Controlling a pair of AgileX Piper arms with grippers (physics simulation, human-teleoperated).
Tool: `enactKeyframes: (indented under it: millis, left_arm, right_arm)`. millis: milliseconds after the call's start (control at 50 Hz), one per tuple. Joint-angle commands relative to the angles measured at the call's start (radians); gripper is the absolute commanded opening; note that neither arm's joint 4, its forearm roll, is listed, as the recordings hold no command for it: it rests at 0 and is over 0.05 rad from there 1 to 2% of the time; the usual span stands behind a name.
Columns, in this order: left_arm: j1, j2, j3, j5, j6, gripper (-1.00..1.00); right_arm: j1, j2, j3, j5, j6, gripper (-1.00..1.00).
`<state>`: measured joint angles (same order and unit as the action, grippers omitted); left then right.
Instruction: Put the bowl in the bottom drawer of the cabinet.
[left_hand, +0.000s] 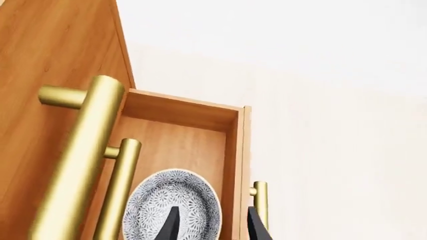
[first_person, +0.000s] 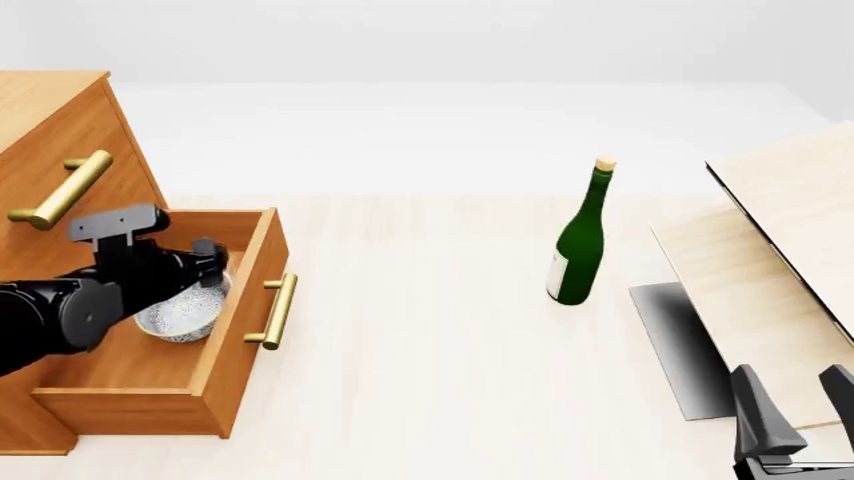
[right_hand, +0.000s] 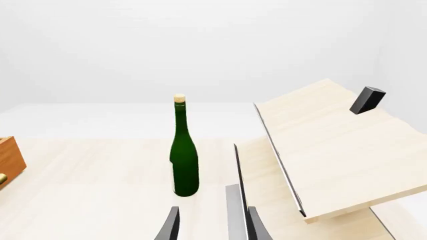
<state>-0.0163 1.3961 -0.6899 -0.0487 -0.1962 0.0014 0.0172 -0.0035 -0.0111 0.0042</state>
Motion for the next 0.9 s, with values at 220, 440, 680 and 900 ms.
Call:
enactKeyframes:
  millis: [220, 440, 680, 900]
  left_arm:
    - [-0.038, -0.135, 0.027, -0.048, -0.088, 1.0]
    - [-0.081, -0.176, 0.074, -0.123, -0.099, 1.0]
    - [-0.119, -0.28, 0.088, -0.118, -0.101, 1.0]
    - [-0.14, -0.385, 0.052, -0.051, -0.083, 1.0]
  right_arm:
    - [0.0, 0.0, 0.0, 0.0, 0.0, 1.0]
    - [0.0, -0.001, 0.0, 0.001, 0.0, 1.0]
    - [0.0, -0.002, 0.0, 0.001, 0.0, 1.0]
    - [0.0, -0.003, 0.0, 0.002, 0.0, 1.0]
